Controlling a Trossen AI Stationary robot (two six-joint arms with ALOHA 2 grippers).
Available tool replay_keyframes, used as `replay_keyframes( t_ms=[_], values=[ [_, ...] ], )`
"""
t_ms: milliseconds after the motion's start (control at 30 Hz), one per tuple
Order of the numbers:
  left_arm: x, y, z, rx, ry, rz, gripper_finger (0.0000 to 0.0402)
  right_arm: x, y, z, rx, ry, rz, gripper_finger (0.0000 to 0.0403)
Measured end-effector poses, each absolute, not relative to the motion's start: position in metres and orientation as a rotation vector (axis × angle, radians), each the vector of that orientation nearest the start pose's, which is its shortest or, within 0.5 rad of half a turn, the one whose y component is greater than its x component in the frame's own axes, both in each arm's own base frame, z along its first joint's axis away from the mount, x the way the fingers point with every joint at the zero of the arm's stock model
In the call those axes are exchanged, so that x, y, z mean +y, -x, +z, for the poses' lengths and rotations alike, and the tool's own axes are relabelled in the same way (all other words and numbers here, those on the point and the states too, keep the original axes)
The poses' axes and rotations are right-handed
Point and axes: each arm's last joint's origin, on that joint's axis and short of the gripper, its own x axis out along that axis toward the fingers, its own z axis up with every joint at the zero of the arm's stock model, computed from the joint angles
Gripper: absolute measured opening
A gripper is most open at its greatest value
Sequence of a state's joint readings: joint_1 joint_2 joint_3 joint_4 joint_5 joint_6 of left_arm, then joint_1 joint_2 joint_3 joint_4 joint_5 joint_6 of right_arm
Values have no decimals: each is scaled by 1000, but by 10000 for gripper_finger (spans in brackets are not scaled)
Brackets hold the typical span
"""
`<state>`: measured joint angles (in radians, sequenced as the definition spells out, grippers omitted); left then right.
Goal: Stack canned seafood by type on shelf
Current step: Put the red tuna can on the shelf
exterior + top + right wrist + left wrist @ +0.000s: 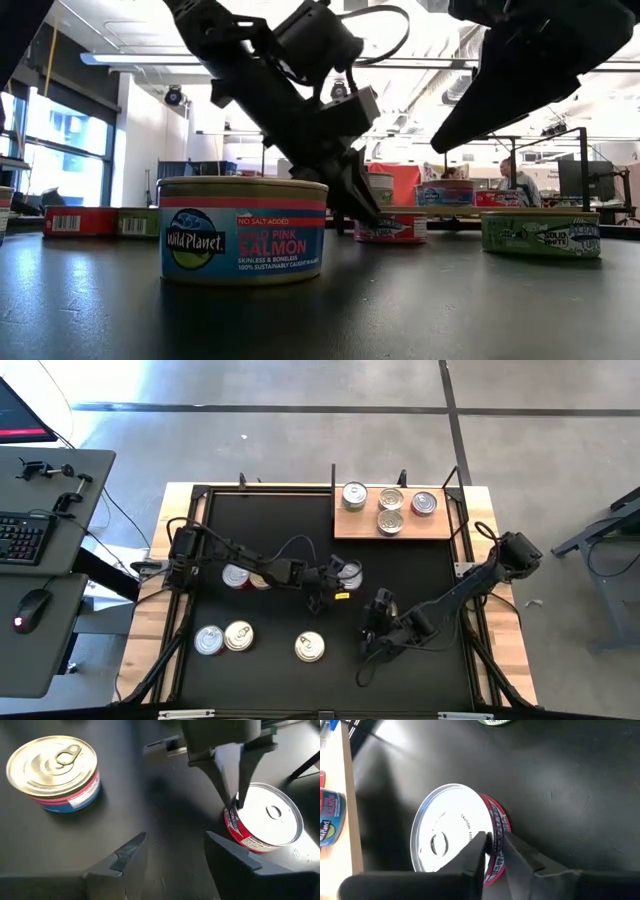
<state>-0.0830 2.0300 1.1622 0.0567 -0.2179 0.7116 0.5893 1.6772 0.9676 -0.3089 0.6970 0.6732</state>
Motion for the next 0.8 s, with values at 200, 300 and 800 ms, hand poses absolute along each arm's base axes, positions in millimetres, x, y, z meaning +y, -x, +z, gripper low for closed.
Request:
replay_keyframes(
  t_ms=[200,300,800],
  values=[
    [-32,-407,125,807,-789,-185,7,156,-279,175,730,9,-385,185],
    [-40,-410,130,827,-800,-178,2,150,-279,174,780,180,-350,185],
    [-56,-424,161,874,-648,-70,0,140,-285,162,915,768,-171,233]
  ],
)
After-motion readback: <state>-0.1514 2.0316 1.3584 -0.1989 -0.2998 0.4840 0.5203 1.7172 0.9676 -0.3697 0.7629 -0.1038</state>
